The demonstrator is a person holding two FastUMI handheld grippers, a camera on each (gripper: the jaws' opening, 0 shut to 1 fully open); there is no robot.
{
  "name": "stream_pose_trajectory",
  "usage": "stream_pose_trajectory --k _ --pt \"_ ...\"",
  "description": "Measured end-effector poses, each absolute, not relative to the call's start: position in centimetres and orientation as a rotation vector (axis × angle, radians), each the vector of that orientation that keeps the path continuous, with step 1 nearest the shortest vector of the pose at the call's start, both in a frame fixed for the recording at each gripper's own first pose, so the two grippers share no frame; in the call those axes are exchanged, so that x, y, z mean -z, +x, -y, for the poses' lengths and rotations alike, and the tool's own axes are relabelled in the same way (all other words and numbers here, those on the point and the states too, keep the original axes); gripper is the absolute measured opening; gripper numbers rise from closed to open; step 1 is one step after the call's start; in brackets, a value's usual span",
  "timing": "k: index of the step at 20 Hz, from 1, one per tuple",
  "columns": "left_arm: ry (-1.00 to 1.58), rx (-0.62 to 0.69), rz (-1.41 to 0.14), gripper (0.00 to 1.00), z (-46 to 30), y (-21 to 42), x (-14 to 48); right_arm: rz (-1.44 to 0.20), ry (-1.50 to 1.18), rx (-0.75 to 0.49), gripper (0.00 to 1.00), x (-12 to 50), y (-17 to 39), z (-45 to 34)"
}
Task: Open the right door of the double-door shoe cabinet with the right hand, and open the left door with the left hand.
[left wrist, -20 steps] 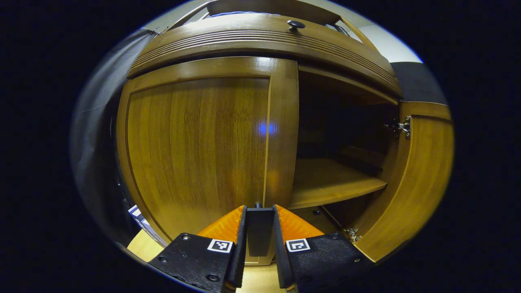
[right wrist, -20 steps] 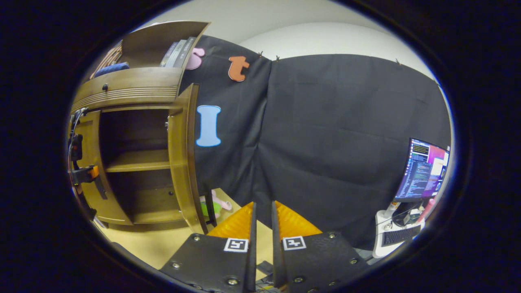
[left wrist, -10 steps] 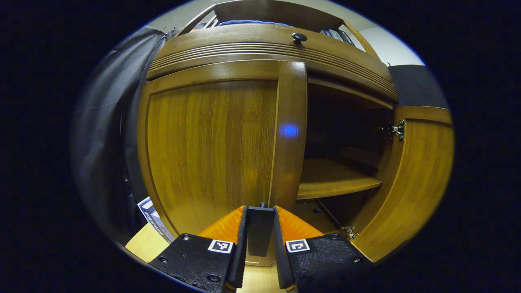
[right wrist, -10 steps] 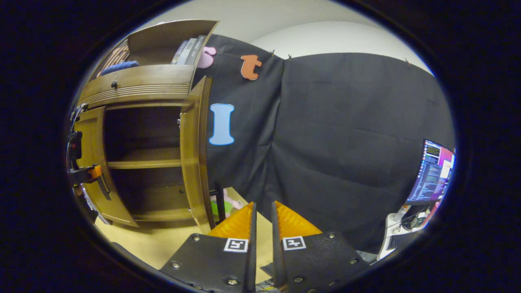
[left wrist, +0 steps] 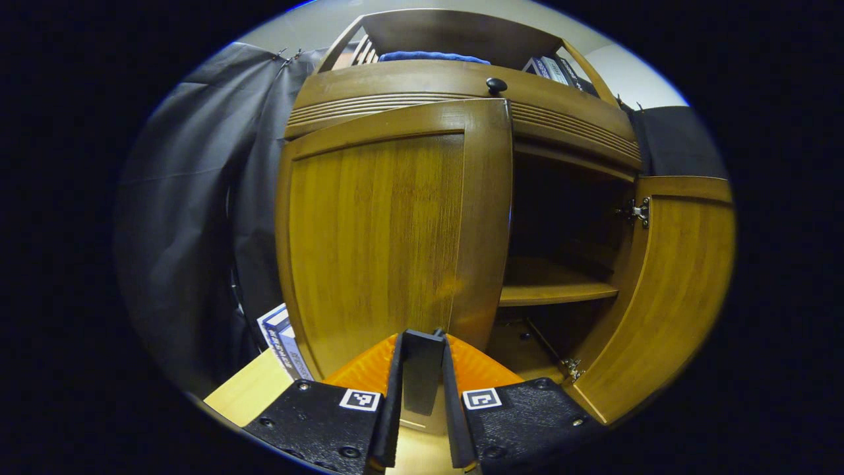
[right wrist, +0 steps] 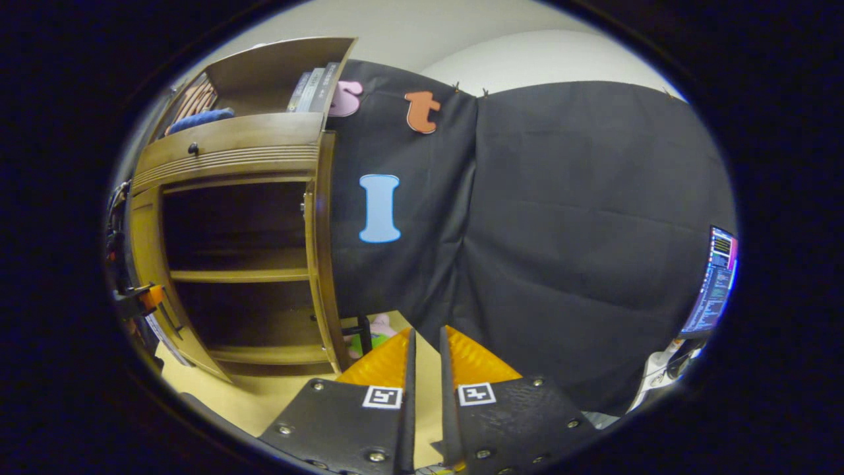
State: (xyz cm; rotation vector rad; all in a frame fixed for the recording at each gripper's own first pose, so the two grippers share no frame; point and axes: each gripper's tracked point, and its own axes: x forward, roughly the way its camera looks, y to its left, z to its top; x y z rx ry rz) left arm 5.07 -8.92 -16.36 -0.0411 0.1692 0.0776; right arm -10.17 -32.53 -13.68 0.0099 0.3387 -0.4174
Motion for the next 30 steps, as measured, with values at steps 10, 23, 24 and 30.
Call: stream_pose_trajectory --k 10,23,24,30 --pt "-0.031 -0.231 -0.176 0.23 6.5 0.9 16.1 -0.356 0.027 0.361 0.17 14.8 -8.8 35.1" --pt "-0.034 -0.338 -0.182 0.07 2.4 -3.9 15.7 -0.356 0.05 0.226 0.17 16.4 -6.9 32.8" --pt "-0.039 -0.343 -0.182 0.03 1.9 -4.3 15.7 -0.36 0.056 0.216 0.17 16.7 -6.7 32.6" --pt "-0.06 -0.295 -0.18 0.01 1.1 -5.3 15.6 -0.381 0.105 0.183 0.17 18.1 -6.2 31.6"
